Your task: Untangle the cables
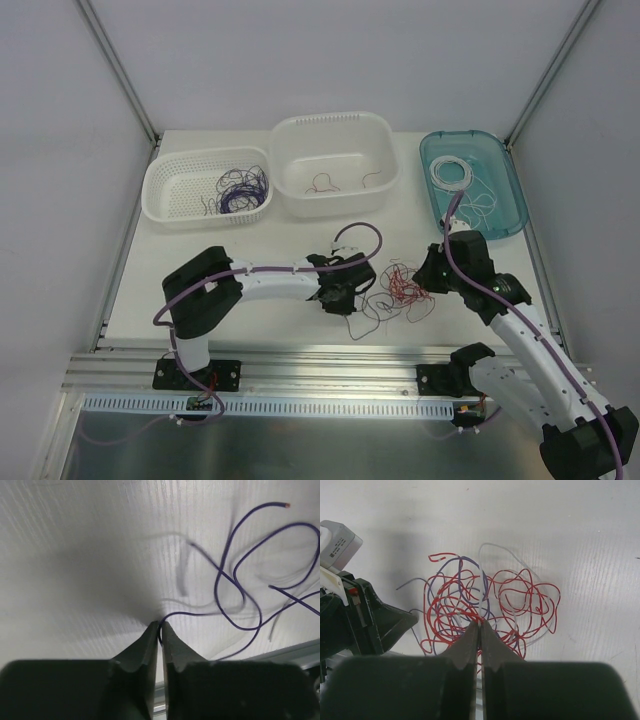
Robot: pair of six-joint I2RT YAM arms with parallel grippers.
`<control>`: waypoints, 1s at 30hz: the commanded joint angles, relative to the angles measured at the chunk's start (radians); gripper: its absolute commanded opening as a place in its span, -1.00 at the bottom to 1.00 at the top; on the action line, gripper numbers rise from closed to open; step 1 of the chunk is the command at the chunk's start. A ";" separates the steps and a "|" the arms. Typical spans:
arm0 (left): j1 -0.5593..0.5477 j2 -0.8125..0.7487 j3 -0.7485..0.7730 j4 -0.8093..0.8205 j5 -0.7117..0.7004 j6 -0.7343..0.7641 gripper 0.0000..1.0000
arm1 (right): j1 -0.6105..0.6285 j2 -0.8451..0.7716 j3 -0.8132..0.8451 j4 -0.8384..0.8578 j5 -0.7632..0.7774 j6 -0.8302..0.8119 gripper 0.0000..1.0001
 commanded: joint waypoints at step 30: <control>0.748 -0.642 0.577 -0.397 -0.673 0.966 -1.00 | -0.013 -0.011 -0.025 -0.084 0.182 -0.007 -0.99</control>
